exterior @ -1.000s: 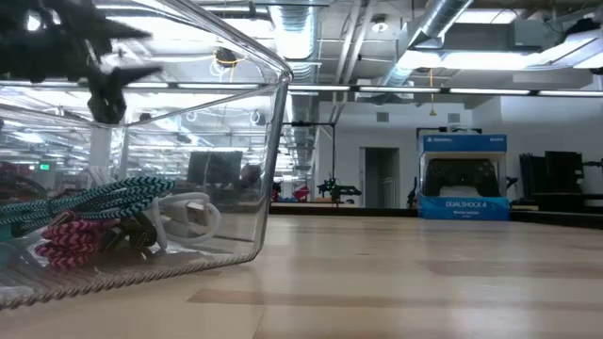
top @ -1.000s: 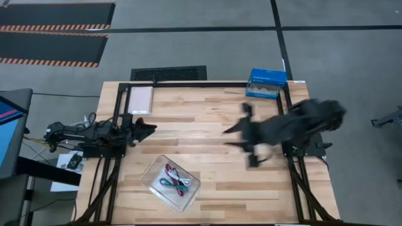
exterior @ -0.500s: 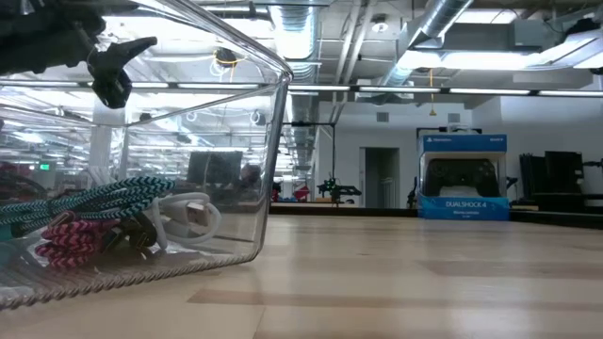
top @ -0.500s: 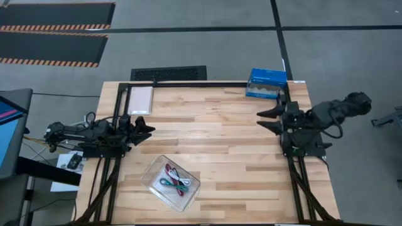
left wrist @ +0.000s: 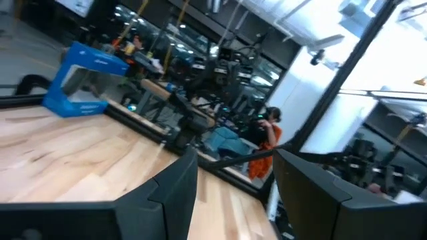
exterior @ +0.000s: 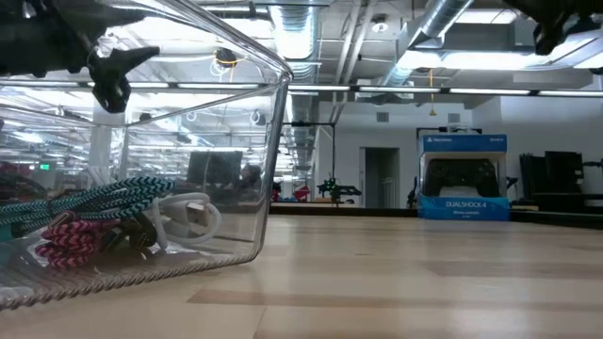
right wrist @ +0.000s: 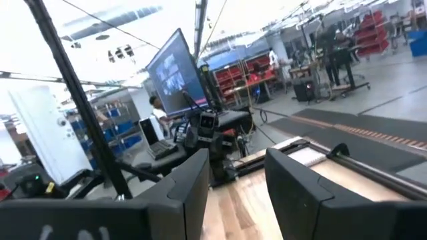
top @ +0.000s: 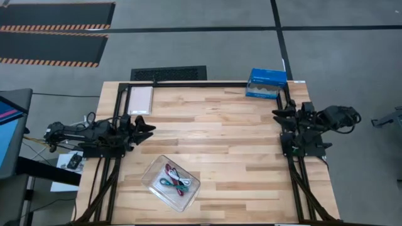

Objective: Pick and place USB-C Cables
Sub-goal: Return to Home Position

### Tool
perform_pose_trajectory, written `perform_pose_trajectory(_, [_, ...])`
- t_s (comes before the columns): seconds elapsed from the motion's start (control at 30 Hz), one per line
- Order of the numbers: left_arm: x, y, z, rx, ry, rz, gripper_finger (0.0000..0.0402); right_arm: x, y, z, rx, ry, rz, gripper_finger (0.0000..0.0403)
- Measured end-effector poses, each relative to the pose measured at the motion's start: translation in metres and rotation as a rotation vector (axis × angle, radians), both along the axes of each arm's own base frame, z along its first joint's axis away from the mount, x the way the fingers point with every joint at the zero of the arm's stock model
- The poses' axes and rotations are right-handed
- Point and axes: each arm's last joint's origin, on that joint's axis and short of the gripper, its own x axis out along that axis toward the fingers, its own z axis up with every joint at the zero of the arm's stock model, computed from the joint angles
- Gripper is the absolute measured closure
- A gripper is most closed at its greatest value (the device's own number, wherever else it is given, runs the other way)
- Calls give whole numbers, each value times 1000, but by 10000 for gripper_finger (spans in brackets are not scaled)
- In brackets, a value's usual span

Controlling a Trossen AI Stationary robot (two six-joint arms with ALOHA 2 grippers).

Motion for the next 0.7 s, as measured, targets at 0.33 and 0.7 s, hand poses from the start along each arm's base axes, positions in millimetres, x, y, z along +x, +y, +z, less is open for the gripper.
perform_pose_trajectory(0.33, [1,2,-5,-3,57,55,216,10,4,-27,-50,95,-31,235])
perform_pose_trajectory(0.7, [1,1,-7,39,75,60,216,27,11,-63,-55,150,-31,235])
